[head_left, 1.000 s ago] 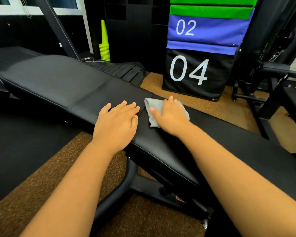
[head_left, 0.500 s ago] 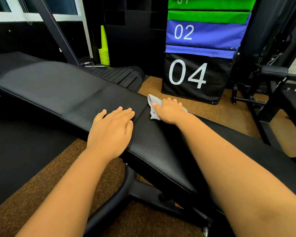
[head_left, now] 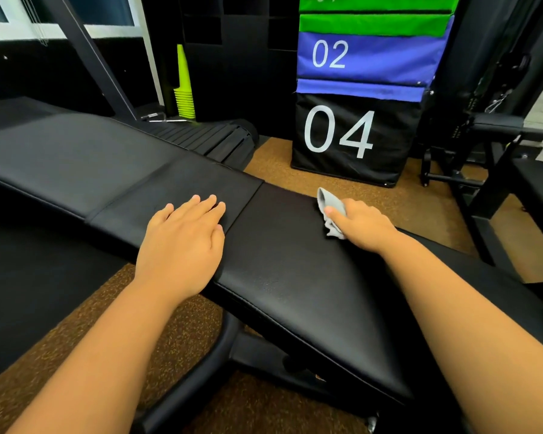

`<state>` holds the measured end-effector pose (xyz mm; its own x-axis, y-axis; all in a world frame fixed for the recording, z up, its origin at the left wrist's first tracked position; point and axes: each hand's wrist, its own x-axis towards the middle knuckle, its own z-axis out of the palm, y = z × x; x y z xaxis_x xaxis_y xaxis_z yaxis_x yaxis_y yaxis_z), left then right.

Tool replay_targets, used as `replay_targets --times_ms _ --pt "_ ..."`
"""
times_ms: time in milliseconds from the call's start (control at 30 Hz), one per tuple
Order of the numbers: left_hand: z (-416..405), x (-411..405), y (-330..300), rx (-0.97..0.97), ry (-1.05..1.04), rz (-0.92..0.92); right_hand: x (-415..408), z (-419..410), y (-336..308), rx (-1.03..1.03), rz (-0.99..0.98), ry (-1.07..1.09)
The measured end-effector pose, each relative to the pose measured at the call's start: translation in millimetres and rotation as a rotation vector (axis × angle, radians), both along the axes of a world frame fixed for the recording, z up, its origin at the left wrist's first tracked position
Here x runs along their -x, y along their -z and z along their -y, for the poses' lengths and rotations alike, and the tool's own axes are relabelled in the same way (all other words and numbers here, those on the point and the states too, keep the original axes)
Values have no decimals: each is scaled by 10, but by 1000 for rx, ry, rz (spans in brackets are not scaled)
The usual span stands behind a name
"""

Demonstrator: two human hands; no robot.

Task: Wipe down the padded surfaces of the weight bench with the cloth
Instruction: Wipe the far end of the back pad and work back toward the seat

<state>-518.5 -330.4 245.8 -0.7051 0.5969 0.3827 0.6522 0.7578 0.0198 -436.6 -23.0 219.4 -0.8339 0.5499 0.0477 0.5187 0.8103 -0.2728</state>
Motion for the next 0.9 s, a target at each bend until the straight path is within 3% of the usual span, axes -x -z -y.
replay_targets --times_ms 167,367,500,733,900 --pt "-6 1 -17 10 2 10 342 232 -119 26 52 60" --pt "0 -20 -47 25 -8 28 617 753 -161 -67 -39 -175" --pt "4 -33 -56 32 -7 35 305 495 -78 -74 -53 -201" --pt "-10 -36 -54 33 -9 38 -583 -351 237 7 29 141" --pt "-14 -31 -55 39 -14 43 -401 -71 129 60 91 327"
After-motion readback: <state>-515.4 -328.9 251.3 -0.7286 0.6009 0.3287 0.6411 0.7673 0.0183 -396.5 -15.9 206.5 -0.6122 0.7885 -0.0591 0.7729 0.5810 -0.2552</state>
